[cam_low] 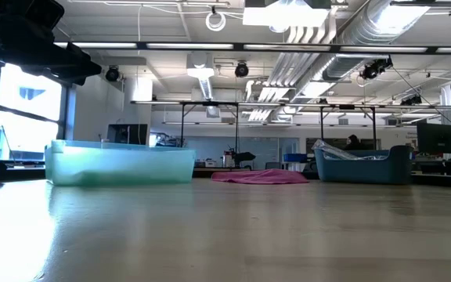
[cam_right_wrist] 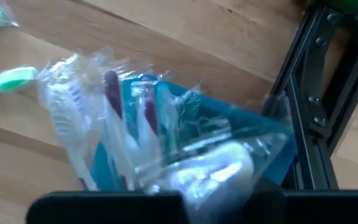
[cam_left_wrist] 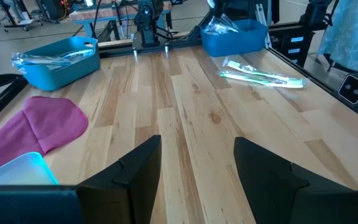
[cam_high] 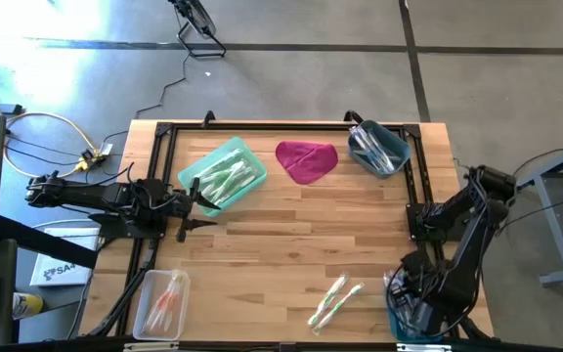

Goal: Pick & Place Toothbrushes
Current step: Put the purple toothbrush to the dark blue bin bin, then put the green toothbrush to the green bin

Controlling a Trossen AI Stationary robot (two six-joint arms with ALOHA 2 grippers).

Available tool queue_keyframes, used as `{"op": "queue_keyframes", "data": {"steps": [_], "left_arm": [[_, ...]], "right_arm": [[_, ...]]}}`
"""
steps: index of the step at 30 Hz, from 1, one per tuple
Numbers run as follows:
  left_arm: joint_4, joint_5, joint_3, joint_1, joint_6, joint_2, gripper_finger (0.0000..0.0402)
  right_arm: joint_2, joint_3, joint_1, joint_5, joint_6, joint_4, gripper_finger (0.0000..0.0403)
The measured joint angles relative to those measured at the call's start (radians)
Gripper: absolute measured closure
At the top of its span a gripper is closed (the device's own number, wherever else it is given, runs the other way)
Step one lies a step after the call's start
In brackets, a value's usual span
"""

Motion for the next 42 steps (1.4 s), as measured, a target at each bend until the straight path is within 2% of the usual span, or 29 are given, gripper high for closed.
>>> {"op": "queue_keyframes", "data": {"steps": [5, 12, 17, 23, 30, 42], "left_arm": [[0.0, 0.0, 0.0, 0.0, 0.0, 0.0, 0.0206], [0.0, 0.0, 0.0, 0.0, 0.0, 0.0, 0.0206], [0.0, 0.0, 0.0, 0.0, 0.0, 0.0, 0.0206], [0.0, 0.0, 0.0, 0.0, 0.001, 0.0, 0.0206], [0.0, 0.0, 0.0, 0.0, 0.002, 0.0, 0.0206], [0.0, 0.0, 0.0, 0.0, 0.003, 0.0, 0.0206]], "right_arm": [[0.012, 0.0, -0.001, -0.051, -0.023, -0.006, 0.0357], [0.012, 0.0, -0.004, -0.051, -0.03, -0.05, 0.0306], [0.012, 0.0, -0.006, -0.051, -0.075, -0.094, 0.0287], [-0.004, 0.0, -0.063, -0.053, -0.163, -0.112, 0.0286], [-0.079, 0.0, -0.186, -0.097, -0.269, -0.098, 0.0298], [-0.199, 0.001, -0.357, -0.074, -0.377, -0.022, 0.0323]]}}
